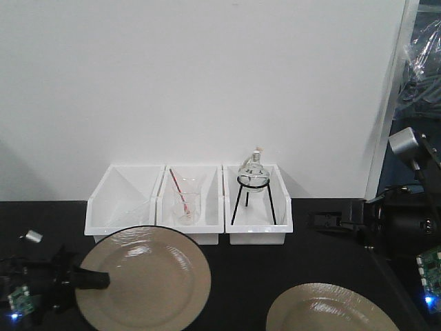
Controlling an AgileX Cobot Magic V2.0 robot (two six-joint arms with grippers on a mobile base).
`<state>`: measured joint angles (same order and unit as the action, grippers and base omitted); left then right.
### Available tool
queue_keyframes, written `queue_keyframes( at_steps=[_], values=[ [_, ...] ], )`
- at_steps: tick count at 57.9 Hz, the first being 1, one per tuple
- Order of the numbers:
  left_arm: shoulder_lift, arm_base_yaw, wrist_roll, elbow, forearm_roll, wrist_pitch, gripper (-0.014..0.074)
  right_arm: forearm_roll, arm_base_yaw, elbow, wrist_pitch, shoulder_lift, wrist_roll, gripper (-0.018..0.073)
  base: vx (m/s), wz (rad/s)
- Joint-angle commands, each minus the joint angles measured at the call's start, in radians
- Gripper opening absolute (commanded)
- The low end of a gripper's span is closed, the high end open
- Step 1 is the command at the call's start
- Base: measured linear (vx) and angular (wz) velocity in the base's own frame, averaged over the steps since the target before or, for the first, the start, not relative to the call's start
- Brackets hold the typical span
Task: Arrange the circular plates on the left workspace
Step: 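Grip the plate rim with the left gripper and slide it toward the center, then open the left gripper and withdraw it from the plate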
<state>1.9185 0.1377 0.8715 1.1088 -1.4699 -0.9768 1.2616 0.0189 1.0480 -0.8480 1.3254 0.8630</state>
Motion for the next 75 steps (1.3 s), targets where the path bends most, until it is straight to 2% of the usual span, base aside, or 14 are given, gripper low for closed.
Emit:
queue_keyframes(
  at_steps=[1,7,18,32,52,60,75],
  values=[
    [-0.059,-0.07,-0.015,0.063,-0.12,0.045,-0.0001,0.059,-0.003,0.036,0.007,-0.024,0.011,0.0023,0.0,0.0],
    [-0.04,-0.123,-0.058,0.094,-0.121,0.131,-0.0001,0.053,-0.003,0.036,0.008,-0.024,0.011,0.0023,0.0,0.0],
    [0.059,-0.175,-0.111,0.166,-0.152,0.109,-0.0001,0.051,-0.003,0.036,0.009,-0.024,0.011,0.0023,0.0,0.0],
    [0.142,-0.216,-0.093,0.177,-0.296,0.098,-0.0001,0.021,-0.003,0.036,0.007,-0.024,0.011,0.0023,0.0,0.0],
    [0.171,-0.241,-0.079,0.177,-0.3,0.152,0.0014,0.006,-0.003,0.036,0.006,-0.024,0.011,0.0023,0.0,0.0],
    [0.171,-0.251,-0.007,0.177,-0.299,0.162,0.008,0.006,-0.003,0.036,0.006,-0.024,0.01,0.0023,0.0,0.0],
    [0.171,-0.251,0.085,0.177,-0.299,0.145,0.0381,0.006,-0.003,0.036,-0.004,-0.024,0.01,0.0023,0.0,0.0]
  ],
)
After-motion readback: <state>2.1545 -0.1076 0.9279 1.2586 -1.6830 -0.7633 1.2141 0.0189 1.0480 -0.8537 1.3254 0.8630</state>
